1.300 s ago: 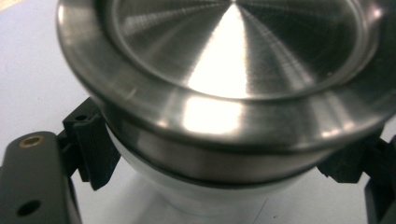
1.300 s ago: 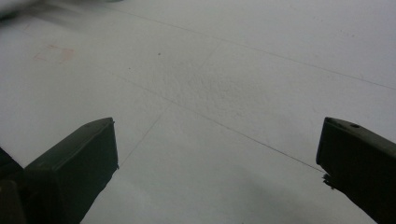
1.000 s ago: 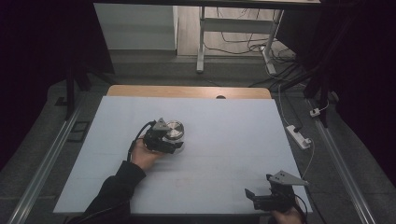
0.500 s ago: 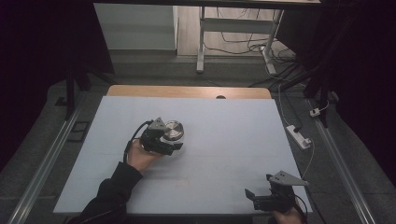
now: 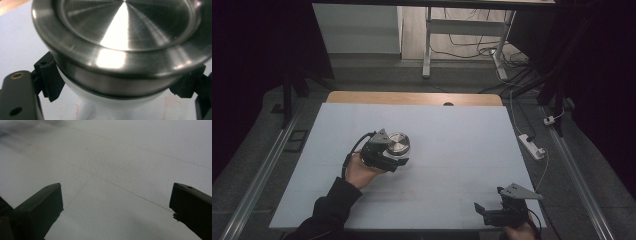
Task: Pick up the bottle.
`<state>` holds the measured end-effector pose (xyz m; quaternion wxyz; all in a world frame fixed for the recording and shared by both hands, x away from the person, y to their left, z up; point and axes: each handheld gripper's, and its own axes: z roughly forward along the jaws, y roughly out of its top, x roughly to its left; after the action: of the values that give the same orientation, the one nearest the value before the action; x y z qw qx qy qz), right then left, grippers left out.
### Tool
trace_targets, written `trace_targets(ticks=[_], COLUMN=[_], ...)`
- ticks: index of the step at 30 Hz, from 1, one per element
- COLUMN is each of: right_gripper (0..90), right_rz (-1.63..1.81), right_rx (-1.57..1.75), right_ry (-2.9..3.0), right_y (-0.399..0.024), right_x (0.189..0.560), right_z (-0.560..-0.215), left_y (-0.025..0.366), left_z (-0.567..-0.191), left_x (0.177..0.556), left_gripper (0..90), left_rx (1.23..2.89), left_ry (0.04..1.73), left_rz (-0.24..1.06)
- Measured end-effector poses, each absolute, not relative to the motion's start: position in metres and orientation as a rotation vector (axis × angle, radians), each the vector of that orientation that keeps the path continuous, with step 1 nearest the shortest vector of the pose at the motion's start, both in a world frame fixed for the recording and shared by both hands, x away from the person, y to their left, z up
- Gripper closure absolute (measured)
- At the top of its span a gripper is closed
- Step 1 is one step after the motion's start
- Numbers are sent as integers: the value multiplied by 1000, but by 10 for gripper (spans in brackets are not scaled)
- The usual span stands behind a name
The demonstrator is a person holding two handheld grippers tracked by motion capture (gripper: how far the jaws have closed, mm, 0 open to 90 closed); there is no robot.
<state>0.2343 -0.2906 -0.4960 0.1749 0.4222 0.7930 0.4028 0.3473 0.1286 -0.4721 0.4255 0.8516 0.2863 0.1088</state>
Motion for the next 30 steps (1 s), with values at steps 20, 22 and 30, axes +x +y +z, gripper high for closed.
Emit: trace_targets(ticks=[20,22,30], right_gripper=[0,0,0], right_rz=[1152,1155,1171], right_rx=[1194,1194,1201], right_ry=[2253,2253,2243], right_y=[-292,-292,-293], right_x=[234,234,233], right_z=[-496,-496,-495], left_y=[112,111,107], left_z=[-461,-461,-460], left_x=[313,311,305], left_gripper=[155,155,155], left_rx=[2153,2151,2159], left_ry=[629,626,609], left_rz=[232,222,217])
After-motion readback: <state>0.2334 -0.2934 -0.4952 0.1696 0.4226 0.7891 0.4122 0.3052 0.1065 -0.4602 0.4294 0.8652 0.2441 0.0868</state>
